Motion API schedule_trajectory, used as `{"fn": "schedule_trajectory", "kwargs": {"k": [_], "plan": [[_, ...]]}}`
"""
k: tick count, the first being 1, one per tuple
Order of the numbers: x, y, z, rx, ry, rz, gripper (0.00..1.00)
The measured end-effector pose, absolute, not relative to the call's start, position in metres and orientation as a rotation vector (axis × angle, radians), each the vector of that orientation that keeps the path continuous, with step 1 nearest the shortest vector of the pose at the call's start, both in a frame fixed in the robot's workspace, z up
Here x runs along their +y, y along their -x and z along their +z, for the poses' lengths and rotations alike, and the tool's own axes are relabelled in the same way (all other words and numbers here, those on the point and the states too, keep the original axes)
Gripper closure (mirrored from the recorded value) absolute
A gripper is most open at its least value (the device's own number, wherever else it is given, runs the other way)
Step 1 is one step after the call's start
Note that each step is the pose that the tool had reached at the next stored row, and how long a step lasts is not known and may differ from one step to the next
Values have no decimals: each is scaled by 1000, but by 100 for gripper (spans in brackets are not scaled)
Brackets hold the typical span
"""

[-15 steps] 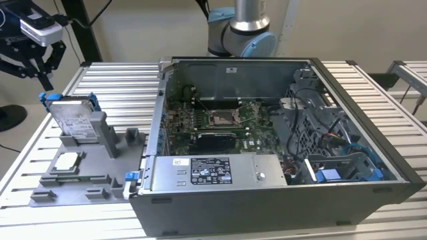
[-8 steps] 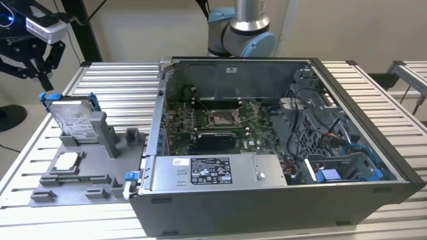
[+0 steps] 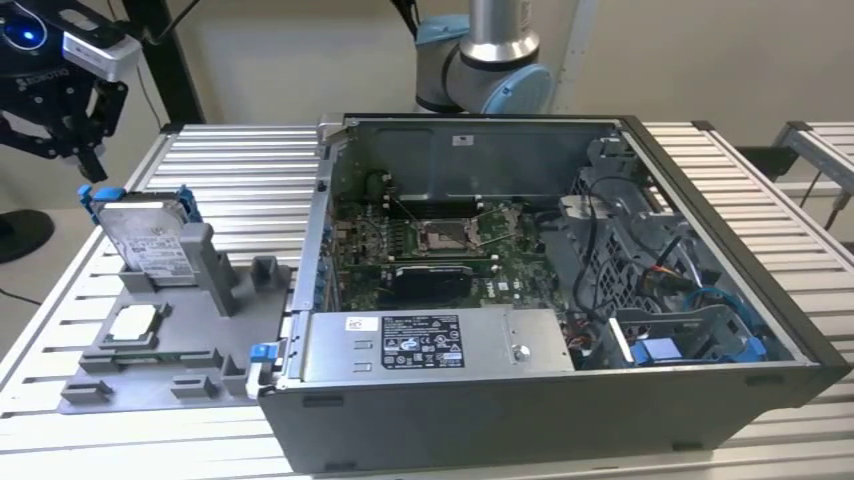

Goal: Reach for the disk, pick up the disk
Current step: 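Pick up the disk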

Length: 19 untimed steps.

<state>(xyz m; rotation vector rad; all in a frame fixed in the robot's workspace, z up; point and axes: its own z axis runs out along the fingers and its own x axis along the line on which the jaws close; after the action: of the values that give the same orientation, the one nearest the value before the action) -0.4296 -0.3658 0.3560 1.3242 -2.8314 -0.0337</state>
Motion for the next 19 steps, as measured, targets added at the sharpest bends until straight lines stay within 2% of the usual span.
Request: {"fn": "schedule_trajectory", "kwargs": {"k": [19], "plan": [[-366, 430, 355, -2559, -1793, -26, 100]]}}
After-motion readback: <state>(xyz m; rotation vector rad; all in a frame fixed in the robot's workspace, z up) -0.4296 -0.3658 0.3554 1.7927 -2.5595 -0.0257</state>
